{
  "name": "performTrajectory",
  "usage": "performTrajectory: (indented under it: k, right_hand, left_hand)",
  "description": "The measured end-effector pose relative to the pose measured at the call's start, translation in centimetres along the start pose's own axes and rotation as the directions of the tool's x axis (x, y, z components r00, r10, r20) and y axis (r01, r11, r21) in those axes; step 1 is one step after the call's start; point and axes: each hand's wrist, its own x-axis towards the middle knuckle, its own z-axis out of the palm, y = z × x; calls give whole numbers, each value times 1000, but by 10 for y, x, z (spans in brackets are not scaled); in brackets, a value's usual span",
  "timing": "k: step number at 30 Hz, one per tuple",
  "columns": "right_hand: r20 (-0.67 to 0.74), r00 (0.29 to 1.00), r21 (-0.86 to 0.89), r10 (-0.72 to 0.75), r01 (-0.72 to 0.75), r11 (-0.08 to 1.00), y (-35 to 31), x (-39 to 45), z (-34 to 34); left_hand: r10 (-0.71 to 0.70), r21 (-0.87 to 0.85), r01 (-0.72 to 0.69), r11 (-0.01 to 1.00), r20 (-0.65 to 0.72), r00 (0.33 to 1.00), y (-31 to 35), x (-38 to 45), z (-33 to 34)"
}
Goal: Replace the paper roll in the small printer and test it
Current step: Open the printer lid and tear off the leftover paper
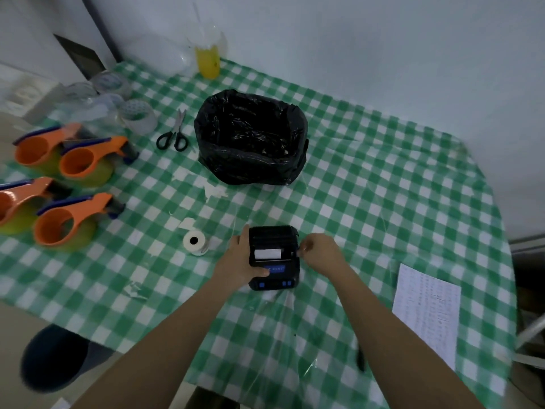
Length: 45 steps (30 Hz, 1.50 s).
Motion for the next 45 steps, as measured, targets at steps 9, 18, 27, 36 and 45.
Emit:
performTrajectory:
  k: [9, 18, 27, 36, 45]
  right_hand:
    - [-356, 924, 262, -143, 245, 933, 4, -30, 37]
    - [-337, 939, 410, -69, 212, 887, -16, -10, 17]
    - [-233, 885, -138, -403, 380, 914, -14, -18, 36]
    - [-189, 950, 150, -248, 278, 949, -23, -19, 31]
    - [-414, 883, 468, -219, 413, 781, -80, -52, -60]
  left_hand:
    - [105, -108, -108, 988, -28, 994, 2, -8, -17]
    - [138, 56, -130, 990, -184, 973, 25, 23, -53]
    - [98, 0, -99, 995, -170, 981, 24, 33, -56]
    - [94, -68, -105, 992, -143, 985, 24, 29, -58]
    - [105, -178, -160, 971, -284, 953, 34, 27, -81]
